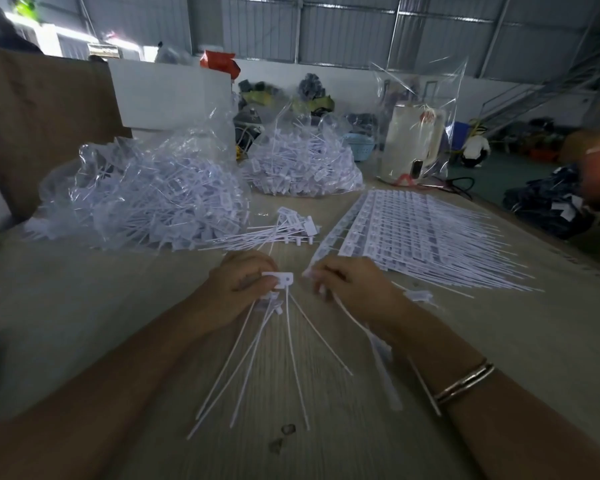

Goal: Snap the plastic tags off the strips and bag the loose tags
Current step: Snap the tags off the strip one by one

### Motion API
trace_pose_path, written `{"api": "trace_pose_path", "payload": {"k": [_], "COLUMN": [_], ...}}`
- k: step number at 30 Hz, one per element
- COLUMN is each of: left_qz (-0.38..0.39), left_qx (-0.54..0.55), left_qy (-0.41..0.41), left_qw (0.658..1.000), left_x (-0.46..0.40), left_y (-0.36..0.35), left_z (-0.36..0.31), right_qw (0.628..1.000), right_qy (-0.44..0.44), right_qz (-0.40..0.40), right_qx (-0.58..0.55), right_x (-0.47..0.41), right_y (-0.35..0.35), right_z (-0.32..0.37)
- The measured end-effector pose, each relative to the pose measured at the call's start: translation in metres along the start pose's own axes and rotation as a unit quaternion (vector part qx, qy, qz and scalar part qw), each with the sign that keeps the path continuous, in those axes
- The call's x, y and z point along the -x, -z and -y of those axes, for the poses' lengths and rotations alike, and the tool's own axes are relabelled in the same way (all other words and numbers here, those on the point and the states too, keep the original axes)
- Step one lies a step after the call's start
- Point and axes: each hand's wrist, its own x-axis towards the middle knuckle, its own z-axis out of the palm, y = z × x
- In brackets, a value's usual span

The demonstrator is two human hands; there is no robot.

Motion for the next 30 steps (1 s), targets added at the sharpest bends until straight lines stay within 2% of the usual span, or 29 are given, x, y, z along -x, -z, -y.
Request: {"api": "trace_pose_path", "payload": {"k": [3,7,12,15,18,22,27,30], "left_qz": [-0.016,-0.017,-0.011,0.011,0.014,0.020,0.017,0.021], "left_qx": [0.063,0.034,0.077,0.020,0.008,0.000,0.022,0.032], "left_qy": [0.060,0.094,0.054,0.058,0.044,0.032,0.005,-0.005], "left_qw": [0.996,0.995,0.995,0.998,0.999,0.999,1.000,0.999], "left_x": [0.001,-0.002,-0.006,-0.004,-0.003,-0.004,-0.004,-0.004], "left_y": [0.002,-0.004,-0.007,-0.010,-0.007,-0.005,-0.004,-0.004], "left_z": [0.000,0.006,-0.003,0.001,0.002,0.003,0.000,-0.002], "right_qw": [0.999,0.999,0.996,0.994,0.997,0.991,0.999,0.998], "right_qy": [-0.024,-0.004,0.065,0.096,0.069,0.058,0.028,0.017], "right_qz": [-0.032,-0.024,-0.019,-0.017,0.011,0.031,0.032,0.037], "right_qx": [-0.002,0.036,0.065,0.048,0.040,0.120,-0.010,-0.042], "right_x": [0.004,0.005,-0.002,-0.002,0.000,0.001,-0.001,-0.002], "right_y": [0.018,0.009,-0.016,-0.023,-0.013,-0.004,-0.002,-0.001], "right_z": [-0.011,-0.005,0.018,0.021,0.013,-0.001,-0.004,-0.001]}}
